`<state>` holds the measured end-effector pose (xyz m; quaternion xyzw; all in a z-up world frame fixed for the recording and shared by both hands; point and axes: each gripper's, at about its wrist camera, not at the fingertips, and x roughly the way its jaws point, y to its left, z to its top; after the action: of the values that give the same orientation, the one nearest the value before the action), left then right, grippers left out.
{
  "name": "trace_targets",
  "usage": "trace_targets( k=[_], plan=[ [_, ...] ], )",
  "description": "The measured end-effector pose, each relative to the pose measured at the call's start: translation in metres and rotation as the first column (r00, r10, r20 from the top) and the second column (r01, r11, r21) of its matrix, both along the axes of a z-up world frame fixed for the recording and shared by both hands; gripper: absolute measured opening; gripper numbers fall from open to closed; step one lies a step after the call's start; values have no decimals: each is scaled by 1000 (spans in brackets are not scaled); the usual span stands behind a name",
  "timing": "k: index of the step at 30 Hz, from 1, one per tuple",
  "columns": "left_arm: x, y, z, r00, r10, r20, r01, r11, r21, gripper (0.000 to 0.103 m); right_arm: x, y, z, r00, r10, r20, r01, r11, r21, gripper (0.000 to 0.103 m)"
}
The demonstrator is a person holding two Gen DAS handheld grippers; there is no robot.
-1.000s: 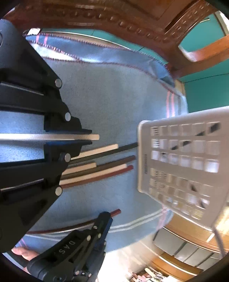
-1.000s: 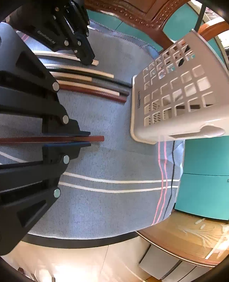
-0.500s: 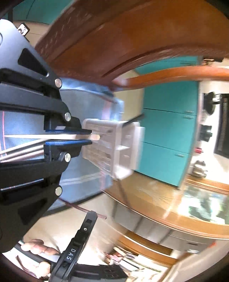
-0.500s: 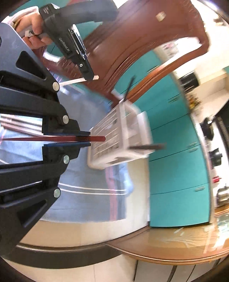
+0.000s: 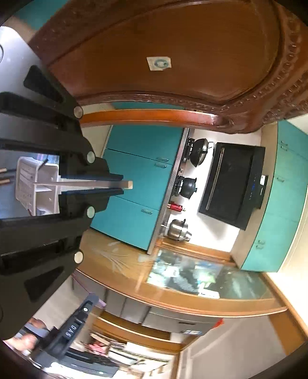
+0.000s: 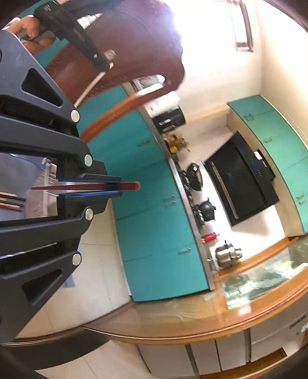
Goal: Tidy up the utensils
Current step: 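Lift both chopsticks and carry them above the white holder, then lower both chopsticks into the holder and open both tools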
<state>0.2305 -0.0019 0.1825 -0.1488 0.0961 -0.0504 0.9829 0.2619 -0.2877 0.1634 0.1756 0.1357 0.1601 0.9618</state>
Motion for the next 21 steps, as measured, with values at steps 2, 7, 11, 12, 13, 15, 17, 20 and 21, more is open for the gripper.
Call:
trace_targets(
  k=[2,7,11,12,13,15,17,20,21],
  plan=[
    [5,3,-3,1000,7,3,-7,999,-31,7,8,-2,-1,999,-25,20,24,1000,16,7],
    [36,1,-21,996,85,22,-85,996,-9,7,36,0,-16,995,-91,42,90,996,18,7],
    [58,5,-35,995,99,-26,-100,995,-26,7,53,18,-32,991,-131,40,133,989,-68,7],
    [60,7,-37,995,90,-36,-92,995,-43,7,54,20,-38,991,-128,35,130,989,-75,7],
    [60,9,-37,996,83,-38,-85,995,-58,7,57,24,-43,992,-126,27,128,988,-88,7],
    [58,14,-34,997,69,-27,-71,994,-88,7,60,28,-48,991,-133,26,135,985,-111,7],
    [54,15,-31,997,74,-3,-74,993,-95,7,62,31,-54,990,-138,28,141,982,-128,7],
    [44,17,-30,994,96,61,-89,990,-112,7,64,35,-67,992,-123,10,123,982,-140,7],
    [44,15,-30,992,105,74,-97,989,-113,7,66,37,-71,993,-118,6,118,982,-146,7]
  ],
)
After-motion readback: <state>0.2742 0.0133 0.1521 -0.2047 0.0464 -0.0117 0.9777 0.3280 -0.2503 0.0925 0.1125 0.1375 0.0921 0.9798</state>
